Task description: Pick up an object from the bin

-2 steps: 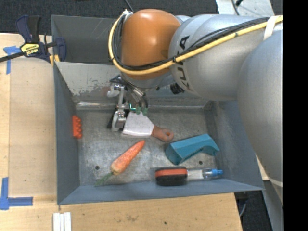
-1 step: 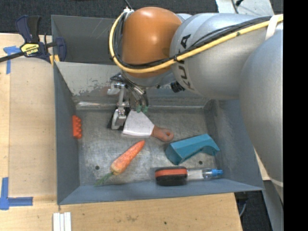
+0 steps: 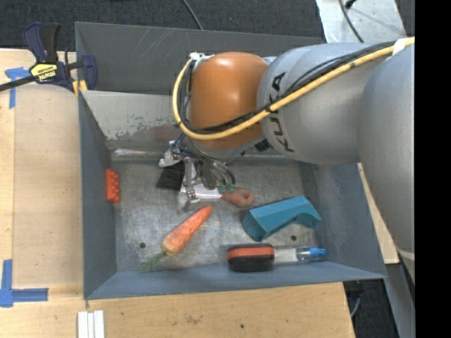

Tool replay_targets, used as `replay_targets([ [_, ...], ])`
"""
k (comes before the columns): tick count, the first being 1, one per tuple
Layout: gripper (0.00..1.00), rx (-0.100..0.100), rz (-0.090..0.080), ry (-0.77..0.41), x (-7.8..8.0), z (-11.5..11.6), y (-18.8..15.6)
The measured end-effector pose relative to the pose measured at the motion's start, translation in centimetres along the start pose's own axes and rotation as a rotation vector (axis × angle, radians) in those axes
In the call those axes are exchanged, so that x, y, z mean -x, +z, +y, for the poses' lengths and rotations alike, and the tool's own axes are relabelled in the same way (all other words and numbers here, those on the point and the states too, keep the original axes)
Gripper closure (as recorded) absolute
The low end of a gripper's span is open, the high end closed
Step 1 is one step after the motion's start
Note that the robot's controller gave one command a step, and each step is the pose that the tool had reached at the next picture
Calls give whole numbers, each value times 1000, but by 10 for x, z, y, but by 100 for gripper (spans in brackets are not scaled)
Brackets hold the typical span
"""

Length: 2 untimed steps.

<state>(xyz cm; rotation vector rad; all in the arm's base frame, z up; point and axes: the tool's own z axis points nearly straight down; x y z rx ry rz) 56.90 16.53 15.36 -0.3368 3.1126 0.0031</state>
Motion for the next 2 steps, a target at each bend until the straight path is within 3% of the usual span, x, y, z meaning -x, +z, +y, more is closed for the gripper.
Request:
replay_targets([
  [1, 0, 2, 13, -415, -23, -7, 35],
  [2, 0, 2, 9, -498, -36, -22, 28],
])
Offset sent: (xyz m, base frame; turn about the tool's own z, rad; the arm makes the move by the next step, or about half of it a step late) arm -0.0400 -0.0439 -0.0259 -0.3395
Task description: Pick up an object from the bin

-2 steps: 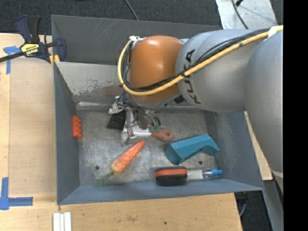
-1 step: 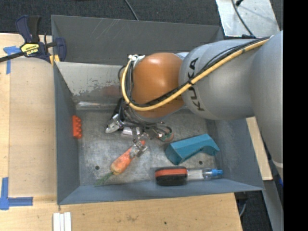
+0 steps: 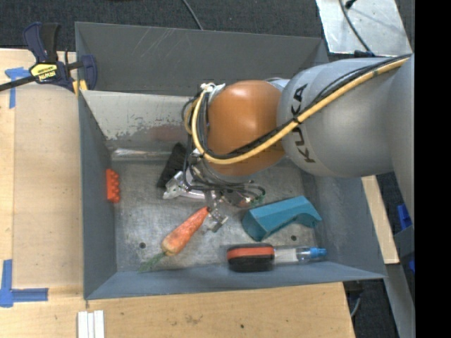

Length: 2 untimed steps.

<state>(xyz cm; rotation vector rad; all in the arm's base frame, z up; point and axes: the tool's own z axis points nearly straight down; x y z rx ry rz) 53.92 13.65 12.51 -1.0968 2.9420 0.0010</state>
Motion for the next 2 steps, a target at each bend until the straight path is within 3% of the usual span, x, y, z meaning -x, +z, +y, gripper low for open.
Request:
replay_targets([
  [1, 0, -1, 0, 132, 1, -2, 24],
  [2, 100, -6, -12, -219, 14, -5, 42],
])
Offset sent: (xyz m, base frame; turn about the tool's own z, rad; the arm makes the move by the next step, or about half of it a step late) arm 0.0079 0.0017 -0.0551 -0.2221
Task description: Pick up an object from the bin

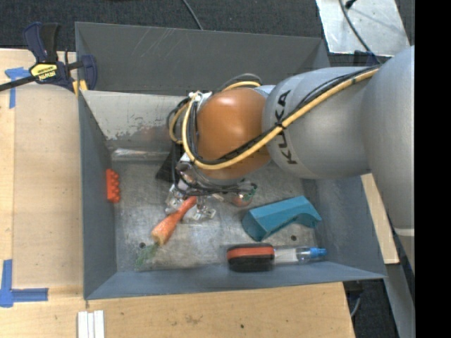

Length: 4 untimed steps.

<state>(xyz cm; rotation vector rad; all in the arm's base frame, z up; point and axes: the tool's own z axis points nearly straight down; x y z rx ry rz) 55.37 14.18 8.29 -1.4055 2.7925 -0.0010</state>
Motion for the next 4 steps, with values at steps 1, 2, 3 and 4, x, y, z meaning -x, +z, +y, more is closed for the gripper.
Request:
replay_targets([
  [1, 100, 0, 0, 0, 0, 0, 0],
  [2, 100, 2, 2, 0, -1, 1, -2],
  [3, 100, 10, 13, 0, -4, 3, -16],
  [4, 100, 8, 12, 1, -3, 2, -37],
])
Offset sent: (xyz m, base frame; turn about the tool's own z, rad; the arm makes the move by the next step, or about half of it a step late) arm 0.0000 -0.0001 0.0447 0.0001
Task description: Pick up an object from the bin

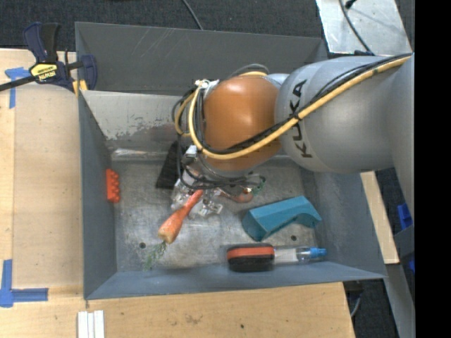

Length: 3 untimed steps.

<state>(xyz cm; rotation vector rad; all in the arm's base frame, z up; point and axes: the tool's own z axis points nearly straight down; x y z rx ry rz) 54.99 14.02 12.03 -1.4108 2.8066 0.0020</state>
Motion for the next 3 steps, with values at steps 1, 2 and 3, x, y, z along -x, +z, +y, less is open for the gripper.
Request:
replay_targets([
  [1, 100, -2, -2, 0, 1, -1, -17],
  [2, 100, -1, -1, 1, 0, 0, -33],
  [3, 100, -1, -1, 1, 0, 0, -50],
])
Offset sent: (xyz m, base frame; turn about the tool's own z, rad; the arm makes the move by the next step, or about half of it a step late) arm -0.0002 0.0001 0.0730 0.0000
